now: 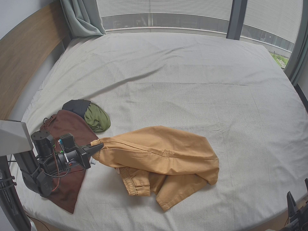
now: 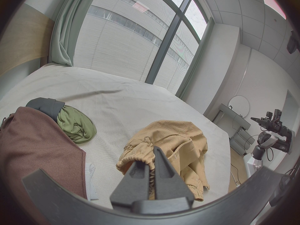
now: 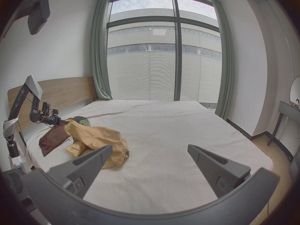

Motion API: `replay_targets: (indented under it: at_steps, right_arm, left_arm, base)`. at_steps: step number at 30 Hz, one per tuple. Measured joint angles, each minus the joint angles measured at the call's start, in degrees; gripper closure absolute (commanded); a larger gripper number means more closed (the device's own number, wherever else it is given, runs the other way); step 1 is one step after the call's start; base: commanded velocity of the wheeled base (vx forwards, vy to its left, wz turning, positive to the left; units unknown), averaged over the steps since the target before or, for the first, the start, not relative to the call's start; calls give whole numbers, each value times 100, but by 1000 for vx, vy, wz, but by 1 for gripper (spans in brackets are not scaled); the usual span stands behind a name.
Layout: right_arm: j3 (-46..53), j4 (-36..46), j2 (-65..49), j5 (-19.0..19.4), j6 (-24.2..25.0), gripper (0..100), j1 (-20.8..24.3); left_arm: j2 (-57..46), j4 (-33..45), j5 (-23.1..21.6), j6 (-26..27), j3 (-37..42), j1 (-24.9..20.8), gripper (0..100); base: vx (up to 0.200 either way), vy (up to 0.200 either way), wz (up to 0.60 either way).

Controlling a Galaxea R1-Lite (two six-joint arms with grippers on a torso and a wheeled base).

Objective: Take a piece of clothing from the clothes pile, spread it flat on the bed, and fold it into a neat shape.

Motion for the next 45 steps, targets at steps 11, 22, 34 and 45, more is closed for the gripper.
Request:
replay_targets:
  at_steps: [11,22,34,45]
  right_arm:
    - [-606,-428,345,249,37,0,46]
    - [-1213,-561,1812,930,449,0,112]
    - [-1696,-1070,3608,1281,519,0,189]
    - [-2304,-1167,5079,1670,691,0,327]
  left_arm:
    - [-17,0,0,0,10,-24,100]
    - [-22,0,0,0,10,-41,100]
    - [-22,0,-2,2,-1,-38,100]
    - [-24,0,-2,10,2,-40,100]
  base:
    - [0,0,0]
    - [0,0,0]
    - [0,0,0]
    - [0,0,0]
